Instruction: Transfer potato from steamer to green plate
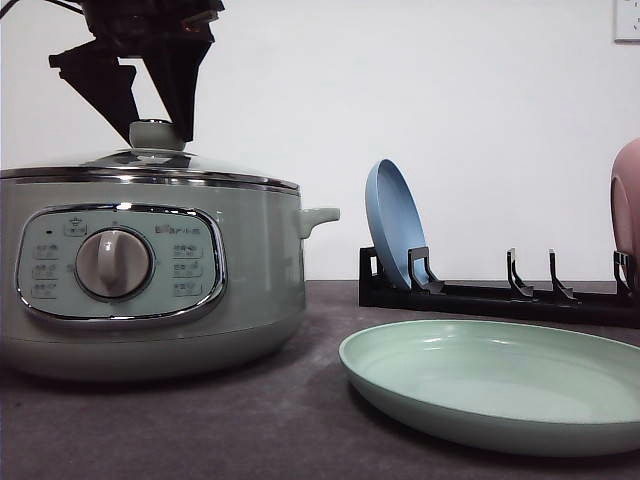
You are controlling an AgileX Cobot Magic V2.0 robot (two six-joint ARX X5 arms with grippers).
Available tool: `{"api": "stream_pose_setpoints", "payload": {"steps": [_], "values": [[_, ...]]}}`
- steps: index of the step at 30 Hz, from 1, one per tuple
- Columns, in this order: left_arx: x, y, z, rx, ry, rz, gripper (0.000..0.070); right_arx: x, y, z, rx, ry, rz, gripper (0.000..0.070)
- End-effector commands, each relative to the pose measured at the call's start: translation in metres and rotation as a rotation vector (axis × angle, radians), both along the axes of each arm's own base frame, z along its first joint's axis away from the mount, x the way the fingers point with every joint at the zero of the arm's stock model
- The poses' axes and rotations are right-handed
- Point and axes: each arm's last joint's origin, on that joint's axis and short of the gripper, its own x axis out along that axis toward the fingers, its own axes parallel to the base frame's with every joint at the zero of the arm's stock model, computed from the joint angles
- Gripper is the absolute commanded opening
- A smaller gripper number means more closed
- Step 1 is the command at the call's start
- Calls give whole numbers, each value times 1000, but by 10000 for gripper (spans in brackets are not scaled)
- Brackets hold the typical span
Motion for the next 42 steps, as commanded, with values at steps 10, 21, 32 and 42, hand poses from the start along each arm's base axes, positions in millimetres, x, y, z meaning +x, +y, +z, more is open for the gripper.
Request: {"api": "stream_pose_setpoints", "payload": {"steps": [10, 21, 32, 42], "values": [[3, -3, 4, 18, -29, 6, 298, 1, 4, 3, 5, -20, 13, 341], [3, -3, 4, 18, -29, 5, 0, 1, 4, 3, 4, -20, 13, 341], [-12, 10, 32, -27, -136, 28, 0, 1, 4, 3, 5, -20, 13, 341], [-44, 45, 73, -68, -268, 102, 0, 1, 4, 3, 5, -20, 13, 341]]}}
